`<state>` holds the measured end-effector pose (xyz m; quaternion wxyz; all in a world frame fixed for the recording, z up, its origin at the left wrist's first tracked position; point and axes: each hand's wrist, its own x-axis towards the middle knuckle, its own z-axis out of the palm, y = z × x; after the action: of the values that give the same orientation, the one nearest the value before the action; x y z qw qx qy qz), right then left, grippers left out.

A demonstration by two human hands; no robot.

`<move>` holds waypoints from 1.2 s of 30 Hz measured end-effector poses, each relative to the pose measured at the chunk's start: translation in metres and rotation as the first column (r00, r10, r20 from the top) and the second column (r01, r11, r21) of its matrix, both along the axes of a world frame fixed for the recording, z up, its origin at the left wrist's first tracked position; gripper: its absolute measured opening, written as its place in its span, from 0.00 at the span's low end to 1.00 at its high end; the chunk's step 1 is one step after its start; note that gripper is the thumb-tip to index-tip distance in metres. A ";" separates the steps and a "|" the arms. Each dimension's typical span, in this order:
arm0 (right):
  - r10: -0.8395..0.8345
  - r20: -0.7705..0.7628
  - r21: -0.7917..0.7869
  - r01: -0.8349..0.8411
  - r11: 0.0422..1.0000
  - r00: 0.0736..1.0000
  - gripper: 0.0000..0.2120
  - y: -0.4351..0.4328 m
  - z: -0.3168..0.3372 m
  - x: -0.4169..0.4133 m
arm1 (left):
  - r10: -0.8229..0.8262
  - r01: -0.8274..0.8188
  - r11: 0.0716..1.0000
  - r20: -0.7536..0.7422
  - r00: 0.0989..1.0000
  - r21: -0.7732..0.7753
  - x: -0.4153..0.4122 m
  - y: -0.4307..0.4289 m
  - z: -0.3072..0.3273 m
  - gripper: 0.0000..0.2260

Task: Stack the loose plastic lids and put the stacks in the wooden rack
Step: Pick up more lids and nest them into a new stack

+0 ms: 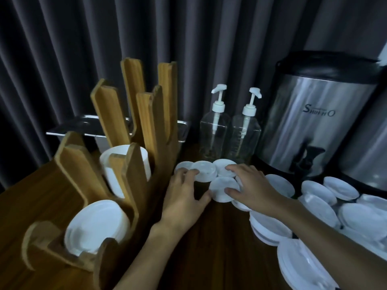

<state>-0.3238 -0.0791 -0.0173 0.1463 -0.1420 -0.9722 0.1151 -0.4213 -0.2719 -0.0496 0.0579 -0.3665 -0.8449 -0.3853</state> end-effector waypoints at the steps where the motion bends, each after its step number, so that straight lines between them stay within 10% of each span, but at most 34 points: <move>1: -0.014 0.024 -0.008 0.014 1.000 1.000 0.30 0.005 0.000 -0.003 | -0.005 0.005 1.000 0.007 1.000 -0.003 -0.008 0.010 0.001 0.28; 21: 0.146 0.288 0.040 -0.164 0.986 0.946 0.44 0.028 -0.007 -0.033 | 0.035 -0.049 0.995 0.164 0.986 0.087 -0.056 0.065 -0.017 0.33; 36: -0.039 -0.254 -0.362 -0.058 0.930 0.966 0.40 -0.016 0.002 -0.025 | -0.133 -0.089 0.902 0.468 0.874 0.423 -0.008 -0.009 -0.004 0.13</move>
<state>-0.3487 -0.0950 -0.0155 0.2414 -0.1458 -0.9071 0.3125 -0.4295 -0.2804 -0.0539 -0.0807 -0.2457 -0.7210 -0.6428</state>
